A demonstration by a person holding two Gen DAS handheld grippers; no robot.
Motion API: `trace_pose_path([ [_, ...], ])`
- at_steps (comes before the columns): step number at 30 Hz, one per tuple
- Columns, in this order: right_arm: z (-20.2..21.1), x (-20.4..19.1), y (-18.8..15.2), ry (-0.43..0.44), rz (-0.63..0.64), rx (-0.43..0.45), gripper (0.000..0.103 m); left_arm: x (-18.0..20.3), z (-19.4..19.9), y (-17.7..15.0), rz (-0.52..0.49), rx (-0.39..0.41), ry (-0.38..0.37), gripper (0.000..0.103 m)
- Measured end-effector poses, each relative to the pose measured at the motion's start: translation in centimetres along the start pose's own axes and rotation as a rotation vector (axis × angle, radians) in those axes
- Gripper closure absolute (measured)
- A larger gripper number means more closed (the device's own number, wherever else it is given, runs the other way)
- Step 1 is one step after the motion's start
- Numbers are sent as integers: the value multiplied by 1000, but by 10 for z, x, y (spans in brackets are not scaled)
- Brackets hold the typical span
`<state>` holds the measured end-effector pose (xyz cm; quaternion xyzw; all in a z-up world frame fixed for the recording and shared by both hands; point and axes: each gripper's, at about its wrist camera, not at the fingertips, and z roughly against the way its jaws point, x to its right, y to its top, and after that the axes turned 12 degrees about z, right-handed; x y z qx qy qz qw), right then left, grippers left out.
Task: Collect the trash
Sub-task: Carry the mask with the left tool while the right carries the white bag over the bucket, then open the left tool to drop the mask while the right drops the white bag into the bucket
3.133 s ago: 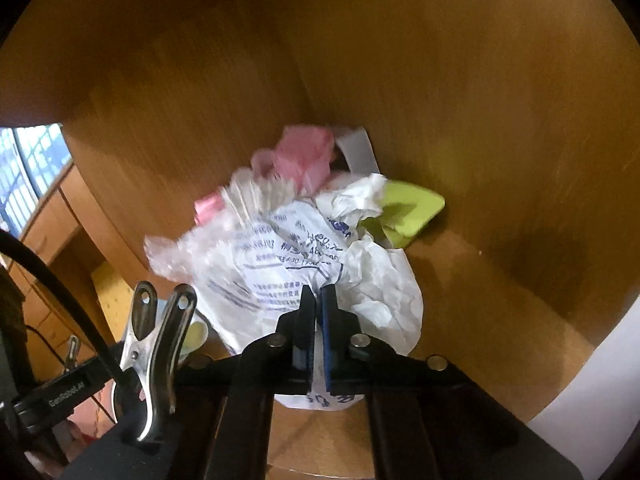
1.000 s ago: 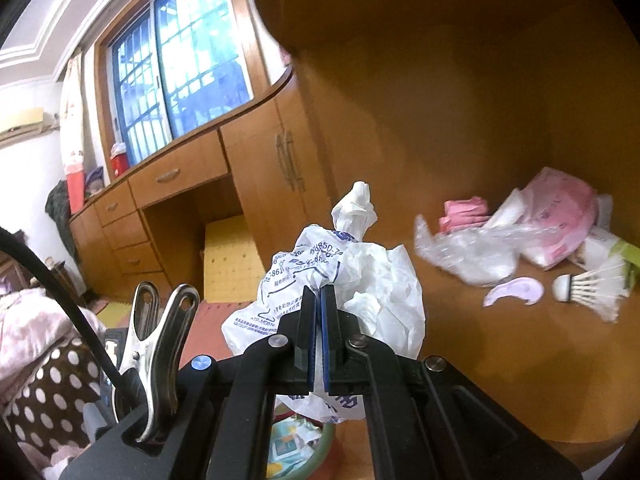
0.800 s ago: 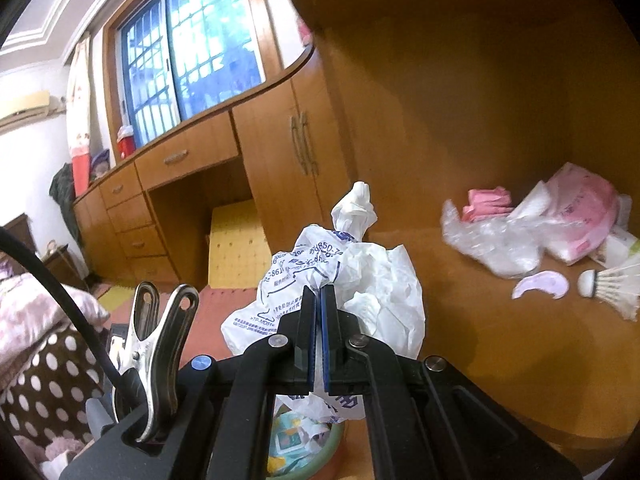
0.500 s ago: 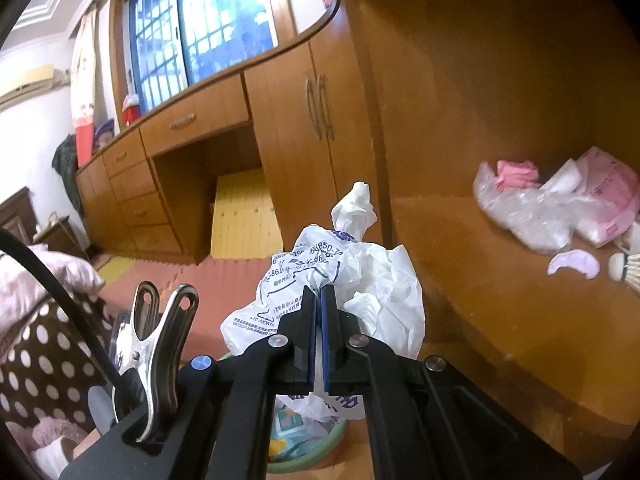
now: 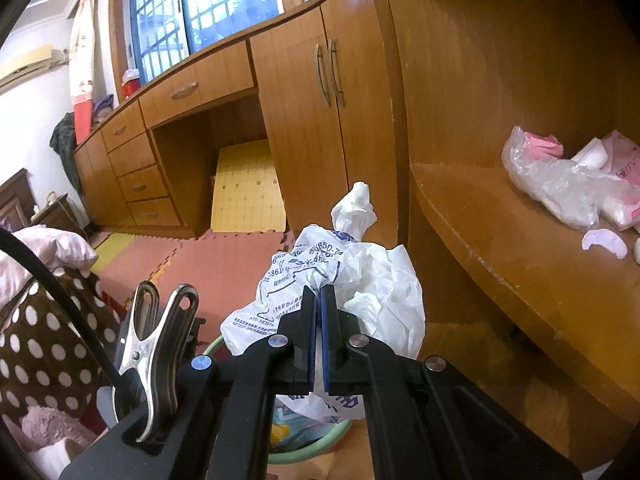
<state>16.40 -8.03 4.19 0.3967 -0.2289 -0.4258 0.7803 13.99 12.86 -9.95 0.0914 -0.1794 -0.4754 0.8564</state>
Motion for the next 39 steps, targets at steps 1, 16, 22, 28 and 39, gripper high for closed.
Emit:
trace_pose_path([
  [1, -3, -1, 1, 4, -3, -5, 100, -1, 0, 1, 2, -5, 0, 81],
  [16, -40, -9, -7, 39, -19, -93, 100, -12, 20, 7, 80, -49, -29, 62],
  [22, -63, -19, -14, 59, -12, -147, 100, -20, 29, 11, 106, -30, -41, 62],
  [28, -87, -30, -21, 76, 6, -199, 100, -32, 34, 15, 150, -18, -40, 62],
  [39, -126, -40, -36, 120, 58, -291, 100, -44, 35, 23, 150, 14, -12, 62],
])
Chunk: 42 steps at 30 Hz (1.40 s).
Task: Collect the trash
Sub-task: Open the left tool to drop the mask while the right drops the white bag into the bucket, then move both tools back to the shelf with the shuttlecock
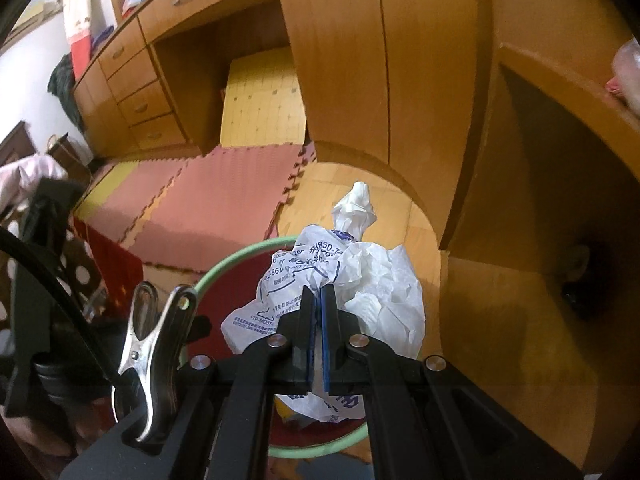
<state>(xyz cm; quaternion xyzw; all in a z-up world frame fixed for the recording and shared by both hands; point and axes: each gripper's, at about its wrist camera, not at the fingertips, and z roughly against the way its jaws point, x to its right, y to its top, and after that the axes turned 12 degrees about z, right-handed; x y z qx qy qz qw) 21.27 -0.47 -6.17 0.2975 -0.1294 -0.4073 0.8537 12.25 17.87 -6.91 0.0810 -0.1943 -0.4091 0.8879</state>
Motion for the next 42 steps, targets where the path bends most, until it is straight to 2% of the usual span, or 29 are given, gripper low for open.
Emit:
trace_pose_path([
  [9, -12, -5, -7, 58, 45, -34, 84, -8, -5, 2, 6, -6, 9, 62],
  [21, 11, -4, -9, 128, 54, -23, 79, 10, 0, 5, -30, -7, -14, 62],
  [27, 41, 5, -9, 161, 47, 15, 74, 32, 13, 8, -58, 2, -36, 62],
  [31, 58, 10, -8, 179, 45, 49, 70, 55, 22, 8, -119, 26, -48, 62],
  [37, 72, 10, -6, 171, 186, 97, 69, 79, 34, 9, -156, 18, -88, 62],
  [39, 78, 8, -6, 150, 251, 118, 69, 85, 42, 7, -182, 38, -88, 62],
  [42, 90, 8, -6, 147, 240, 148, 69, 91, 54, 4, -200, 76, -96, 62],
])
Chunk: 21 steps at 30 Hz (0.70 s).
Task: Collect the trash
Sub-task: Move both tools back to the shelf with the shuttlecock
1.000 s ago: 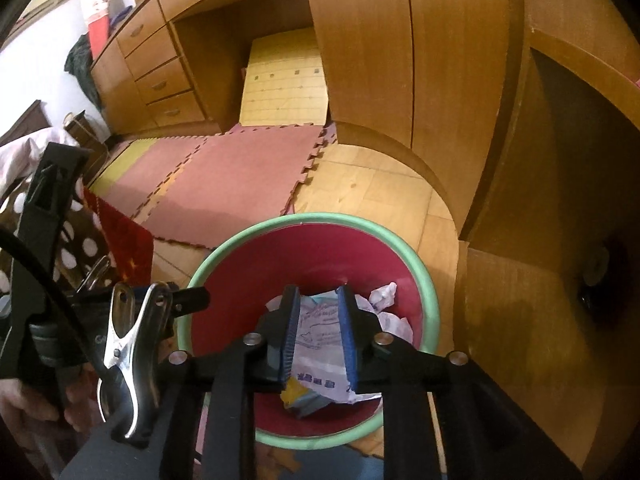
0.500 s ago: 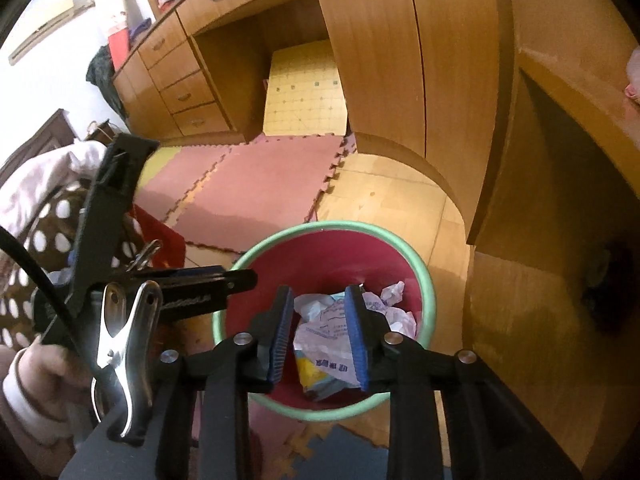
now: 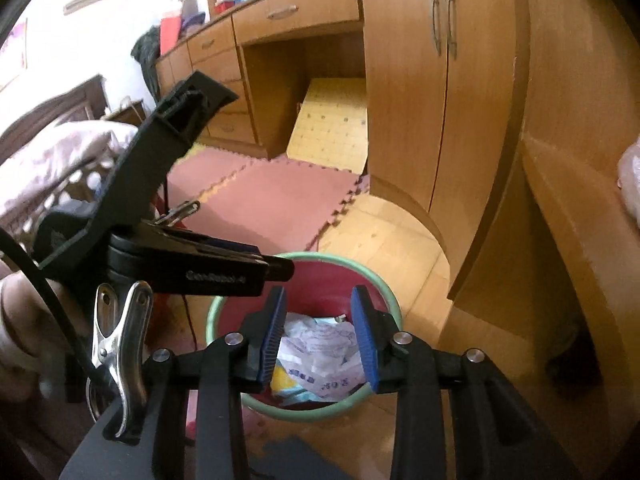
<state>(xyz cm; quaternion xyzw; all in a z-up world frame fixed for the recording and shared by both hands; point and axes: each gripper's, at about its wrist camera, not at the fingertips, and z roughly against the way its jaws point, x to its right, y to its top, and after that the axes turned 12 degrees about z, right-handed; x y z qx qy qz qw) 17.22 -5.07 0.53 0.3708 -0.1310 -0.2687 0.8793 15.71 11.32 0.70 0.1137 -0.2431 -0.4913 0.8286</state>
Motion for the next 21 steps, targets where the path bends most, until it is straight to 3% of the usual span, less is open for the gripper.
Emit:
trace_pose_path([
  [4, 21, 2, -6, 4, -75, 39, 68, 15, 20, -4, -18, 21, -36, 62],
  [7, 44, 3, -8, -43, -95, 60, 68, 31, 39, -10, -63, 50, -55, 62],
  [11, 83, 6, -15, -105, -186, 114, 60, 51, 67, -21, -87, 59, -114, 62],
  [21, 168, 8, -38, -280, -303, 149, 60, 104, 120, -50, -183, 84, -215, 59],
])
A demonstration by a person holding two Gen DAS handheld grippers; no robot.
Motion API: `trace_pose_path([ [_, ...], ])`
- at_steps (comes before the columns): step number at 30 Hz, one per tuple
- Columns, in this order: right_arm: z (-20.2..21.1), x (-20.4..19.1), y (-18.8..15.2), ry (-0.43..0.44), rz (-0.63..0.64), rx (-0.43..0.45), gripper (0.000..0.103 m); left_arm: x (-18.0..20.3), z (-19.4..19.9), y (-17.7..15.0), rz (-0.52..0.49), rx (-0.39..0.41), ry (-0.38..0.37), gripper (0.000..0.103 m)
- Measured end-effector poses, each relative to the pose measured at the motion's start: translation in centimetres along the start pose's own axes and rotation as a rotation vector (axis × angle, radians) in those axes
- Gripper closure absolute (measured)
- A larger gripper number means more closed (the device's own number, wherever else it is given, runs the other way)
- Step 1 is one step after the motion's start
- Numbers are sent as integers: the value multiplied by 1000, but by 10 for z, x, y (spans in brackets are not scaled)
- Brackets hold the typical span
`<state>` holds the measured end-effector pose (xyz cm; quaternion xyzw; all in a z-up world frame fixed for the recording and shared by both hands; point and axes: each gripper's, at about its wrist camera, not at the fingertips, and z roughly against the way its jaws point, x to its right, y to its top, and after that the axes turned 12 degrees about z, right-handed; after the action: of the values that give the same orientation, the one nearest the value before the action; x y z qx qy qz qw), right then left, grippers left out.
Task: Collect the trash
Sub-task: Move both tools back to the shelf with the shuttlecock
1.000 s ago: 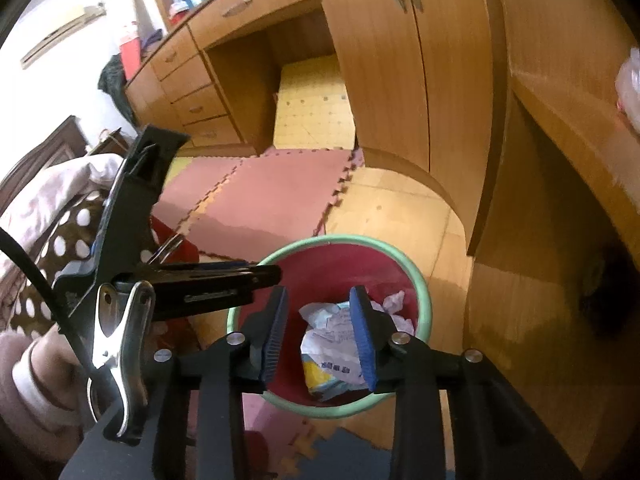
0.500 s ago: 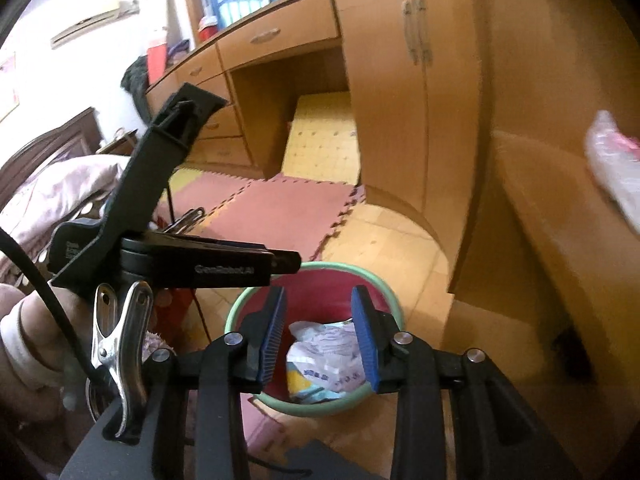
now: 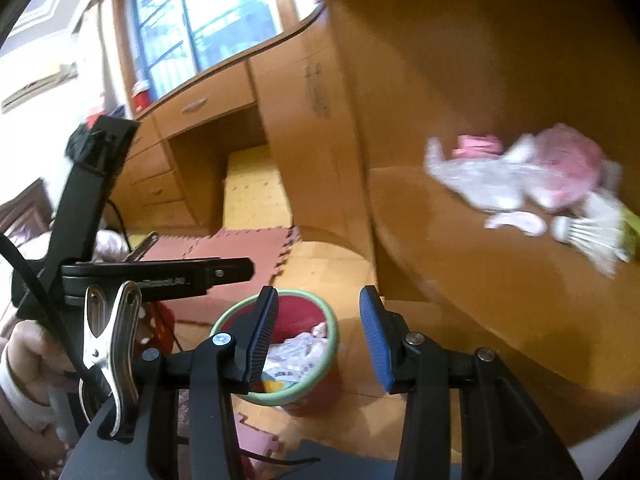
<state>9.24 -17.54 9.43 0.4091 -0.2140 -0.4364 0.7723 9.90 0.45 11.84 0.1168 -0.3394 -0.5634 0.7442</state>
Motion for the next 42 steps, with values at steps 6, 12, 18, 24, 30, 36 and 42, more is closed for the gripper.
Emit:
trace_pose_path([
  [6, 35, 36, -9, -111, -121, 13, 60, 42, 10, -4, -84, 0, -48, 57],
  [12, 53, 80, -21, -207, -230, 18, 59, 74, -6, -4, -135, -20, -66, 53],
  [18, 52, 132, -31, -268, -331, 18, 59, 96, -35, 1, -153, -61, -72, 50],
  [24, 48, 163, -28, -301, -352, -12, 59, 119, -58, 9, -194, -77, -79, 42],
  [30, 33, 191, -9, -341, -310, -42, 59, 145, -84, 20, -249, -99, -92, 39],
  [36, 10, 201, -9, -320, -315, -63, 59, 164, -115, 30, -288, -139, -99, 39],
  [42, 3, 208, -7, -282, -352, -35, 62, 178, -141, 30, -291, -176, -119, 39],
])
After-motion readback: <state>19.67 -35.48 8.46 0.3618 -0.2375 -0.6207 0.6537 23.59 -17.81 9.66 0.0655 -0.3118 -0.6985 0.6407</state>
